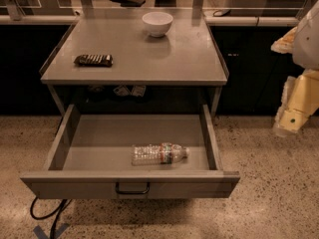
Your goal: Pick water bottle from top drawer and place on counter
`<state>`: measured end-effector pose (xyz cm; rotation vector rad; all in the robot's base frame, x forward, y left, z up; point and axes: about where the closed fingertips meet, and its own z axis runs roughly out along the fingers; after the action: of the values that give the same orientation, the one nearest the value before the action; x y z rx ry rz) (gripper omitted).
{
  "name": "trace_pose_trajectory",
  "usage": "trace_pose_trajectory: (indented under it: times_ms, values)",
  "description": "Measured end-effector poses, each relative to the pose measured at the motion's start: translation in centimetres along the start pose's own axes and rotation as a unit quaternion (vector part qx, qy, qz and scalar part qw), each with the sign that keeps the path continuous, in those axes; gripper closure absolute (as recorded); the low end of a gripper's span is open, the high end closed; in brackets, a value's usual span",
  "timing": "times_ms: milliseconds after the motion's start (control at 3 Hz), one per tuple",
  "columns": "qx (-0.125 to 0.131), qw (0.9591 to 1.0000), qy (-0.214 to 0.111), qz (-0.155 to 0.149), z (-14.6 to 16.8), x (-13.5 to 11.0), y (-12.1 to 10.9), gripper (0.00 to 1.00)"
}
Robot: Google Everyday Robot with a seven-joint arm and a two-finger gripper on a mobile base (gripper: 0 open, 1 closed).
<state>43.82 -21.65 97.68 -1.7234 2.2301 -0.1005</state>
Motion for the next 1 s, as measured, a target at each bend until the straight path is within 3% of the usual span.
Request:
trace_pose_trajectory:
  times_ms: [667, 1000]
  values:
    - [0.008, 0.9999, -0.012, 0.000, 0.8, -0.5, -0.7, 0.00]
    - [0.019, 0.9983, -0.052, 0.015, 4.0, -0.9, -2.5, 0.00]
